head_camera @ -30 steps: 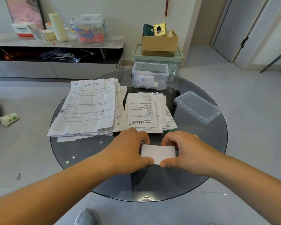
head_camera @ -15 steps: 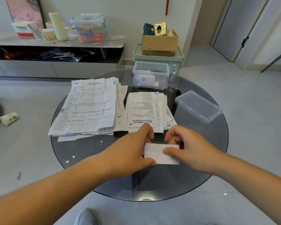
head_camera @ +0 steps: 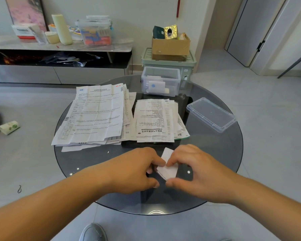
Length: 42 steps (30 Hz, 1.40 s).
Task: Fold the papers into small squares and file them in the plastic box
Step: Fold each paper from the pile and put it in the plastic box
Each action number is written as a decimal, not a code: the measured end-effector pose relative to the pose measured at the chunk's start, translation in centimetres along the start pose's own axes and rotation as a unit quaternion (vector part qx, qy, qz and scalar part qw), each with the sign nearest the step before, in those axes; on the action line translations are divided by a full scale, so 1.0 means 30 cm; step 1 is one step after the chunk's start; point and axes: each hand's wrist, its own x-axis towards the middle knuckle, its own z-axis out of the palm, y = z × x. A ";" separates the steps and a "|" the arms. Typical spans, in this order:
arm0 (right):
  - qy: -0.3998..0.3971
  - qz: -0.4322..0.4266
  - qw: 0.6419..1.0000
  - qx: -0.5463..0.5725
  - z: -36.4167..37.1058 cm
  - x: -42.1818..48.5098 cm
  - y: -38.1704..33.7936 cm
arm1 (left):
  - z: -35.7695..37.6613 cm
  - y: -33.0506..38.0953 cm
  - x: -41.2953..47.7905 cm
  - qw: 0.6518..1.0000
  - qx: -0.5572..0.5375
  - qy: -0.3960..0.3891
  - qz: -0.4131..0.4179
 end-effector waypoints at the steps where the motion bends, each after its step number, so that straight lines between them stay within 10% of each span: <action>1: -0.013 -0.006 1.000 -0.015 0.000 -0.008 0.000 | 0.005 -0.004 0.000 1.000 -0.007 0.009 -0.005; 19: 0.073 0.114 0.990 0.041 0.003 0.035 0.021 | 0.053 0.009 0.053 0.985 -0.013 0.170 -0.024; 42: -0.016 0.123 0.983 0.138 -0.044 0.092 0.009 | 0.017 0.038 0.083 0.991 -0.030 0.129 -0.032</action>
